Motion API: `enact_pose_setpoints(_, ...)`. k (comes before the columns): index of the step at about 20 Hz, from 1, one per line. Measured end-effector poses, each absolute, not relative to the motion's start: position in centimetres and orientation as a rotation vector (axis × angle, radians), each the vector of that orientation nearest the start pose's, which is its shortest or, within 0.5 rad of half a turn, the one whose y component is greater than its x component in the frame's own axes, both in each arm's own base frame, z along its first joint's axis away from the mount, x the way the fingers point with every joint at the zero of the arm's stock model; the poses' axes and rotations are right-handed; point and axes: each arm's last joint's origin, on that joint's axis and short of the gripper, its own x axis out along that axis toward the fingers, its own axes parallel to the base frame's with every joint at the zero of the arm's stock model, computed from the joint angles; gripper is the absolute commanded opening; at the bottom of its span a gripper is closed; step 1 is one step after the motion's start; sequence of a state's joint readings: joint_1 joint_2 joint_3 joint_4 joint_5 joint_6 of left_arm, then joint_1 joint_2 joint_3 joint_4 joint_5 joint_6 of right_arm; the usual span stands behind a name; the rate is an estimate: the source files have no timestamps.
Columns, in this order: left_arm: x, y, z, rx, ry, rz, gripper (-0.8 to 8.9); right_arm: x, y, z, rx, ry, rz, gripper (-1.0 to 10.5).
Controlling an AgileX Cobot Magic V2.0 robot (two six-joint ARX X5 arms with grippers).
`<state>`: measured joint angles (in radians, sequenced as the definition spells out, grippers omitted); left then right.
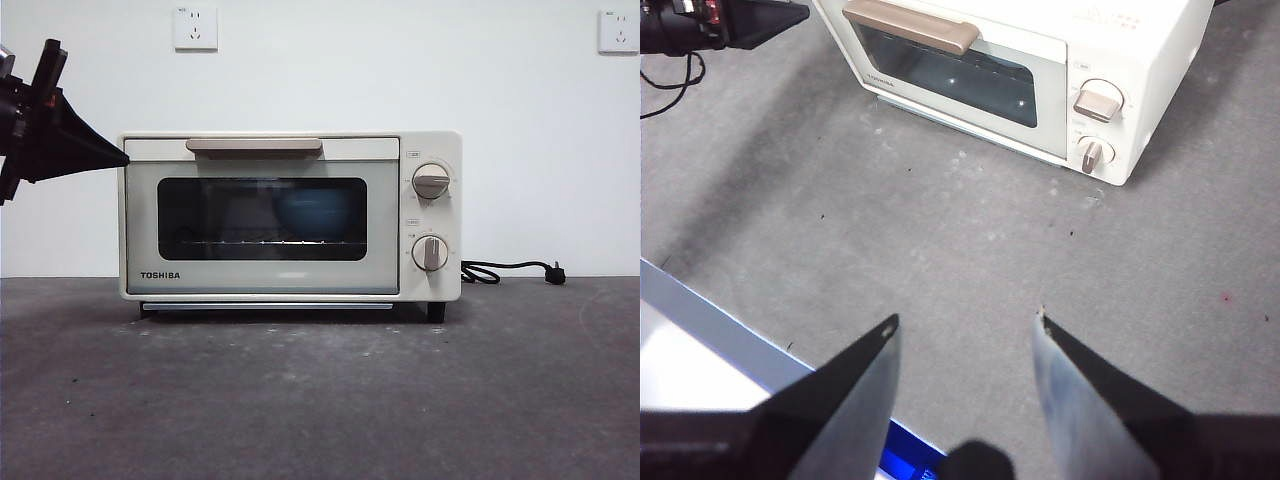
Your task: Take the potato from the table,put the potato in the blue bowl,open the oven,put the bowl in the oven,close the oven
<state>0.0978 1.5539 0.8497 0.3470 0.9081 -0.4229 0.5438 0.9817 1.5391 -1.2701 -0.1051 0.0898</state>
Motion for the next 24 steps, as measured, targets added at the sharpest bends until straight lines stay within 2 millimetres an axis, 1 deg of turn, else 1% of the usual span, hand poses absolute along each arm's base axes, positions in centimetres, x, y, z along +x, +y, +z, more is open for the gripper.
enact_pose_setpoints(3,31.2,0.8,23.2,-0.559,0.517,-0.714,-0.07,10.3,6.6,44.0,-0.075,0.734,0.587,2.2)
enact_pose_setpoints(7,28.9,0.3,25.2,-0.493,0.538,-0.655,-0.08,10.4,6.6,44.0,-0.075,0.737,0.588,2.2)
enact_pose_setpoints(10,26.6,-0.3,27.1,-0.417,0.540,-0.615,-0.08,10.5,6.7,44.0,-0.076,0.742,0.587,2.2)
enact_pose_setpoints(15,22.2,-1.2,30.1,-0.285,0.520,-0.543,-0.08,10.8,6.9,43.8,-0.081,0.752,0.586,2.2)
enact_pose_setpoints(20,17.7,-1.6,33.2,-0.188,0.511,-0.473,-0.08,11.1,7.1,43.7,-0.093,0.758,0.589,2.2)
enact_pose_setpoints(24,14.7,-1.6,35.0,-0.132,0.526,-0.426,-0.08,11.2,7.1,43.7,-0.108,0.758,0.595,2.2)
